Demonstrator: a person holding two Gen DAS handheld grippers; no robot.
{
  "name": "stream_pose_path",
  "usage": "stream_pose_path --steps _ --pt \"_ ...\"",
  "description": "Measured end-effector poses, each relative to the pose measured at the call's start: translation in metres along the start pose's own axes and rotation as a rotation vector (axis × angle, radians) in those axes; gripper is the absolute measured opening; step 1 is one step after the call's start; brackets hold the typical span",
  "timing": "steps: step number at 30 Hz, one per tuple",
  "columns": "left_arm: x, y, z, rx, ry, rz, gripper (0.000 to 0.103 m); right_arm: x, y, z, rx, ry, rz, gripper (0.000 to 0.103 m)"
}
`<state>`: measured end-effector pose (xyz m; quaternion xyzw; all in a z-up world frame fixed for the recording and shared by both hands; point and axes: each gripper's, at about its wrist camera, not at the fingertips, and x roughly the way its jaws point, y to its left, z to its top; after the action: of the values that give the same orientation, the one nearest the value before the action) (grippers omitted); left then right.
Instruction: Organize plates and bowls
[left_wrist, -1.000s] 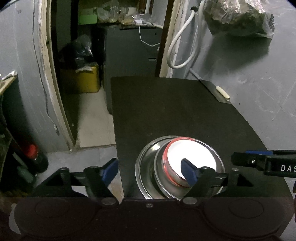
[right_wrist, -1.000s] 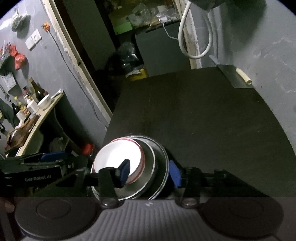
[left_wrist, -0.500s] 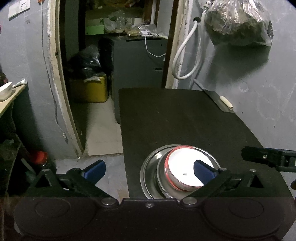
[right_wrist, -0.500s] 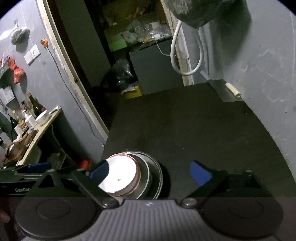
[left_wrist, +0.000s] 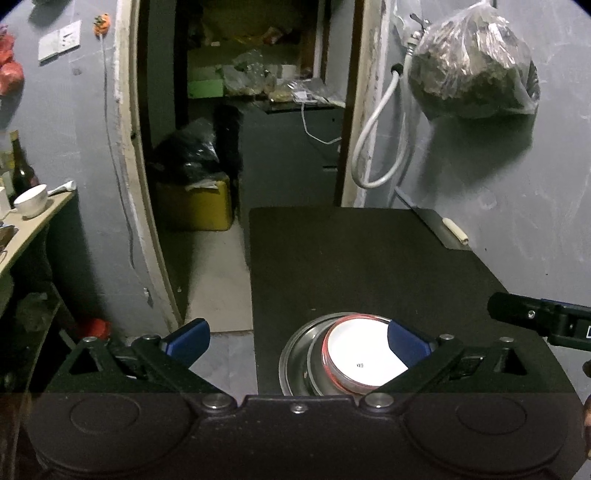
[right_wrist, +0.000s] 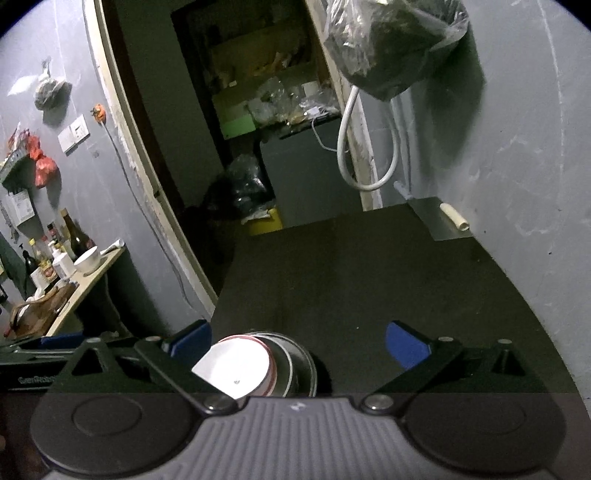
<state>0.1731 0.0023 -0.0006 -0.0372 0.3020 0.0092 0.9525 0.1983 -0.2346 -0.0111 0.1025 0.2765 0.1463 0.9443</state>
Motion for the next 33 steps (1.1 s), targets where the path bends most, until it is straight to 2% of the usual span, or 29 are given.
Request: stream_pose_path --steps 6,11,15,21,25,33 --pt "-0.007 -0.007 -0.01 -0.034 -0.002 0.072 0.102 -0.005 -0.005 -0.008 0.005 -0.011 0.003 0.103" --pt "-0.018 -0.027 -0.021 0.004 -0.049 0.135 0.102 -0.004 -0.01 -0.011 -0.012 0.011 0.017 0.103" --pt "-0.021 -0.037 -0.021 -0.008 -0.054 0.137 0.102 -0.006 -0.015 -0.006 -0.021 0.014 0.017 0.103" --pt "-0.029 -0.047 -0.018 -0.05 -0.083 0.18 0.102 -0.017 -0.023 -0.005 -0.026 -0.003 0.01 0.103" --pt "-0.04 -0.05 -0.022 -0.044 -0.082 0.213 0.102 -0.029 -0.03 -0.011 -0.017 -0.014 0.002 0.103" --pt "-0.061 -0.036 -0.028 -0.058 -0.105 0.221 0.102 -0.045 -0.014 -0.021 -0.115 -0.047 -0.027 0.103"
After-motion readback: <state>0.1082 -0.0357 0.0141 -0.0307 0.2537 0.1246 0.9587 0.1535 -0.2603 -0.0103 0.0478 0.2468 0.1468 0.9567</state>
